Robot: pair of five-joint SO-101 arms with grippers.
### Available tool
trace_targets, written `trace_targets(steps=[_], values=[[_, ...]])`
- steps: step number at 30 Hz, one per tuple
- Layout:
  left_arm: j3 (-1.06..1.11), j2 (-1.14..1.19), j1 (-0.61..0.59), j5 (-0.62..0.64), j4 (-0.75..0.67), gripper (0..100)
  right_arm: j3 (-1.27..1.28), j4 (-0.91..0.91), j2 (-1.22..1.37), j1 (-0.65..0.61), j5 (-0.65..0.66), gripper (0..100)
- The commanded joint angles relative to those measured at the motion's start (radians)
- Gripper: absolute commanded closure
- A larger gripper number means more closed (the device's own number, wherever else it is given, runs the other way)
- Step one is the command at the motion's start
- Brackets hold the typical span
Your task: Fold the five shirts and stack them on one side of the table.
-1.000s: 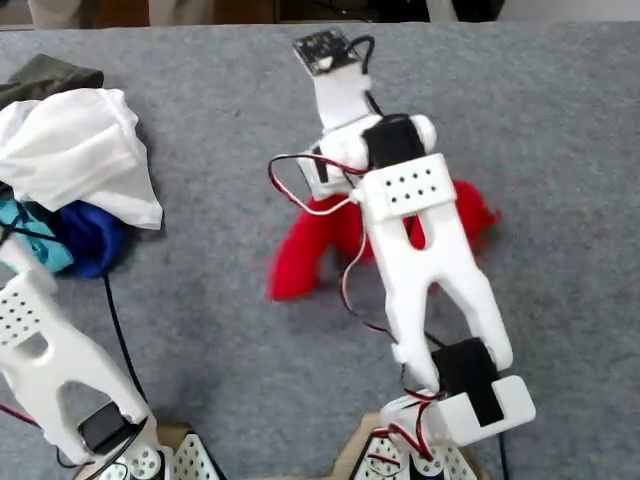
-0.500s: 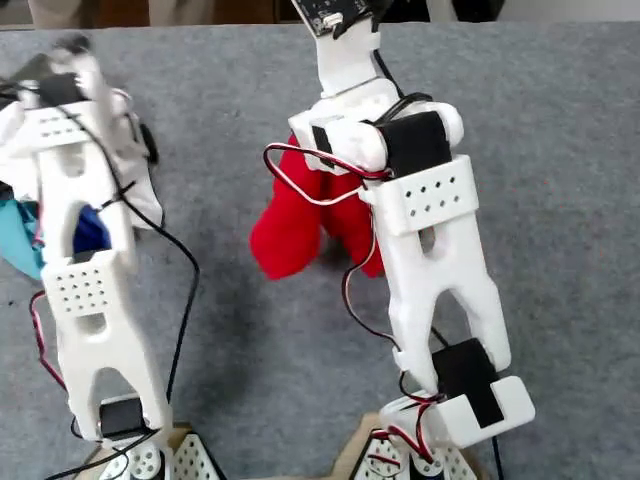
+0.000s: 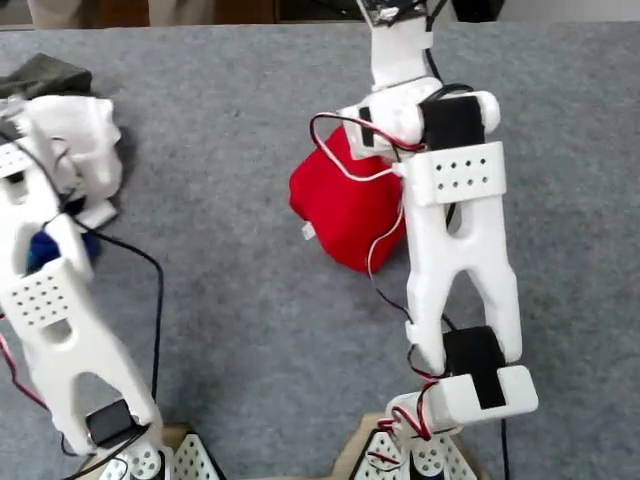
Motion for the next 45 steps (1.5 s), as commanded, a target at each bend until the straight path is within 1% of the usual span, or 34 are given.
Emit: trace_targets(steps=[1, 3, 6, 9, 10, 14, 19, 23, 25, 31, 33, 35, 38, 41, 45], values=[[-0.058, -0.007, -0.12, 0.002, -0.021, 98, -0.012, -0.002, -0.002, 0.013, 0.008, 99.4], [-0.107, -0.007, -0.135, -0.005, 0.014, 98, -0.013, -0.005, -0.005, 0.008, 0.008, 99.4], [-0.196, -0.002, -0.129, -0.044, 0.117, 98, -0.028, 0.002, -0.005, -0.022, 0.008, 99.4], [-0.265, -0.004, -0.068, -0.092, 0.265, 98, -0.062, 0.02, -0.007, -0.087, 0.008, 99.4], [-0.273, -0.005, -0.04, -0.107, 0.293, 98, -0.081, 0.028, -0.002, -0.114, 0.008, 99.4], [-0.229, -0.044, 0.028, -0.114, 0.292, 98, -0.136, 0.037, -0.005, -0.229, 0.003, 99.1], [-0.074, -0.179, 0.104, -0.112, 0.292, 97, -0.249, 0.057, -0.005, -0.338, 0.002, 99.1], [0.046, -0.328, 0.153, -0.11, 0.29, 98, -0.381, 0.11, -0.001, -0.4, 0.002, 99.1], [0.106, -0.412, 0.178, -0.109, 0.29, 98, -0.449, 0.129, -0.001, -0.41, 0.002, 99.1], [0.31, -0.674, 0.252, -0.109, 0.288, 98, -0.628, 0.241, -0.007, -0.407, 0.0, 99.1], [0.404, -0.768, 0.288, -0.109, 0.288, 98, -0.653, 0.259, -0.007, -0.404, 0.0, 99.1], [0.496, -0.858, 0.324, -0.109, 0.287, 98, -0.631, 0.259, -0.007, -0.361, 0.0, 99.1], [0.635, -0.972, 0.367, -0.109, 0.249, 98, -0.536, 0.256, 0.004, -0.263, 0.006, 99.1], [0.807, -1.063, 0.39, -0.109, 0.152, 98, -0.38, 0.232, 0.027, -0.153, 0.011, 99.1], [1.014, -1.145, 0.423, -0.109, 0.038, 98, -0.142, 0.117, 0.099, -0.018, 0.011, 99.1]])
